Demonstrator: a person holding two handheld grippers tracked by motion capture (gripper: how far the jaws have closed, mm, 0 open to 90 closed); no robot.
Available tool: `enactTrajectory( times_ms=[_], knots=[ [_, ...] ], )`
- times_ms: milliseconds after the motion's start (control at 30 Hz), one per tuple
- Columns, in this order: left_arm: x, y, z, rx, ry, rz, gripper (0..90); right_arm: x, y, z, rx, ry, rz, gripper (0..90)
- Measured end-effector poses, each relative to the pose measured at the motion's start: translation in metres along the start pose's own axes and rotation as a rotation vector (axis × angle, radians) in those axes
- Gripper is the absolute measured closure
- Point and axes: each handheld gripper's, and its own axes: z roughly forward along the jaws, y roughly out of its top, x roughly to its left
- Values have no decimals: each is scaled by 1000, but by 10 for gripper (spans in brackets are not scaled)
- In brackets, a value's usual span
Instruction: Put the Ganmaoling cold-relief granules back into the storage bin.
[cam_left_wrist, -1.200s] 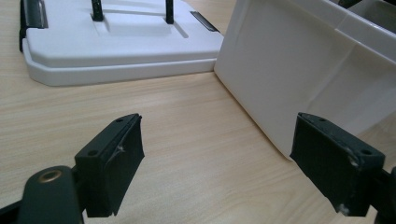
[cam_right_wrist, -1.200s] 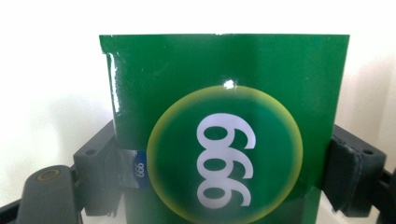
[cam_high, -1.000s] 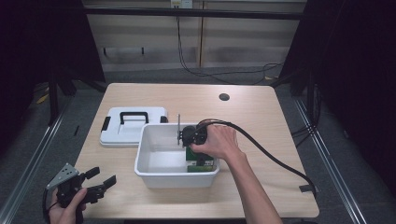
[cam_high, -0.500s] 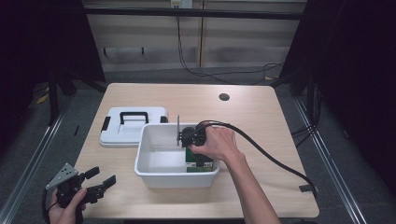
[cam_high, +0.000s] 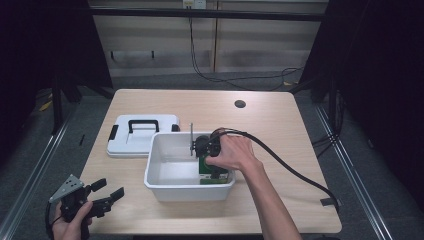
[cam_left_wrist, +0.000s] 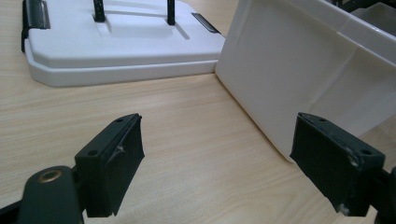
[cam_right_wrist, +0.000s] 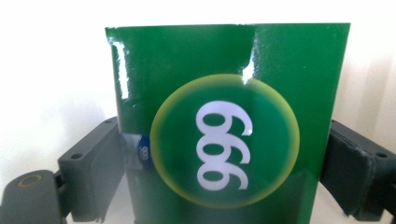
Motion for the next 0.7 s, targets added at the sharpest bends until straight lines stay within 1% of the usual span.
enactTrajectory(
  times_ms=[67, 100, 200, 267, 300, 400, 500, 533, 567, 600, 667, 700],
  knots=[
    [0, 0, 0, 1, 0, 3, 164, 0, -1, 0, -10, 8, -6, 87],
    [0, 0, 0, 0, 0, 2, 164, 0, -2, 0, -15, 14, 3, 87],
    [0, 0, 1, 1, 1, 2, 164, 0, -2, -2, -9, 10, 1, 87],
    [0, 0, 1, 2, 0, 1, 164, 0, -2, -3, -13, 19, 0, 87],
    [1, 0, 1, 3, 0, 3, 164, 0, -3, -2, -26, 17, 8, 87],
    [0, 0, 1, 4, -3, 5, 165, -1, -3, -6, -25, 15, 3, 89],
    [0, 0, 0, 5, -4, 8, 164, -1, -5, -9, -46, 21, 4, 94],
    [0, 0, 0, 3, -3, 8, 164, -1, -5, -11, -48, 16, 11, 93],
    [0, 0, 0, 1, -1, 4, 164, -1, -5, -12, -37, 14, 11, 93],
    [-1, 0, 0, 2, 0, 5, 164, -1, -6, -13, -41, 11, 26, 93],
    [-1, 0, 0, 4, -2, 13, 164, -1, -9, -18, -57, 17, 25, 95],
    [-1, 0, 1, 5, -2, 13, 164, 0, -10, -19, -69, 10, 26, 102]
  ],
)
